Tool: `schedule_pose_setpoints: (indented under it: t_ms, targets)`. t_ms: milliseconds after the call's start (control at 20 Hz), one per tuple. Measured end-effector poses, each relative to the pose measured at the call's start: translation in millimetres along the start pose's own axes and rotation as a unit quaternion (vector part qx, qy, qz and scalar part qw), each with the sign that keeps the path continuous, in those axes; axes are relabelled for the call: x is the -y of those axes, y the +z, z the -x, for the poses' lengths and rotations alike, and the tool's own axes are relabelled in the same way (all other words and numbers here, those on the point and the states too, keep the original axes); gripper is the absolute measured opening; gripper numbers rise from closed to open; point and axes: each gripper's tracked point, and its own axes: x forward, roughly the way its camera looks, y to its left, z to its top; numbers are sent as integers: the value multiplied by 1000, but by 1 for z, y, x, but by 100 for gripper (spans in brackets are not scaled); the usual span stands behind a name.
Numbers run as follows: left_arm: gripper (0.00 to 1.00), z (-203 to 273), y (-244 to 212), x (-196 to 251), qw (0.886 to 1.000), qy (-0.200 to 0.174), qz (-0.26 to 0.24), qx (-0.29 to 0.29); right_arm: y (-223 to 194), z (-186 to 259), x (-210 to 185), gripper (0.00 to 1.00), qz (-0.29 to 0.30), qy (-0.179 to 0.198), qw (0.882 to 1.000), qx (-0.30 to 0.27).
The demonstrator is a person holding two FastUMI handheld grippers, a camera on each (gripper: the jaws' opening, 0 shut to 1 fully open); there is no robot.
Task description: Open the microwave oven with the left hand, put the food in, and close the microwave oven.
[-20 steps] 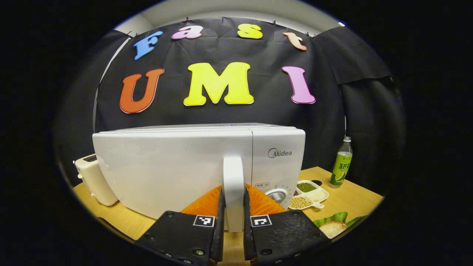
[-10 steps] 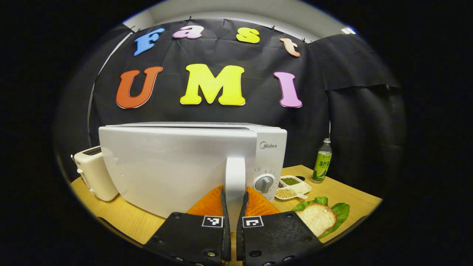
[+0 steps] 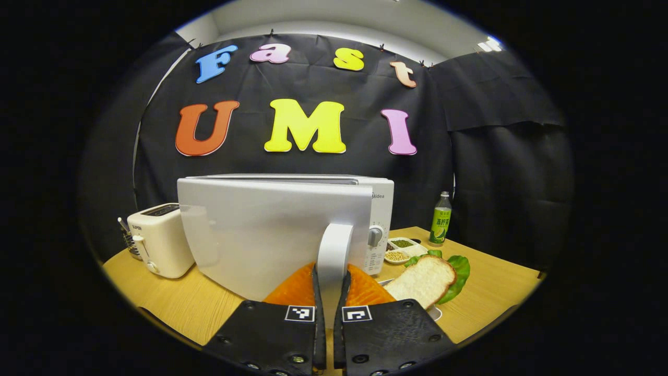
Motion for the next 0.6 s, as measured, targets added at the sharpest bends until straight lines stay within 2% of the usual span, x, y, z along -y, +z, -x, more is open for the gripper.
schedule_pose_setpoints:
  t_ms: [500, 550, 600]
  targets:
    - [5, 97, -6, -79, 999, 33, 0, 12, 15, 26, -59, 98, 10, 37, 999, 11]
    - [5, 106, -7, -90, 999, 40, 0, 10, 15, 26, -66, 91, 12, 42, 999, 11]
    - [5, 114, -8, -102, 999, 48, -1, 10, 16, 26, -73, 98, 13, 46, 999, 11]
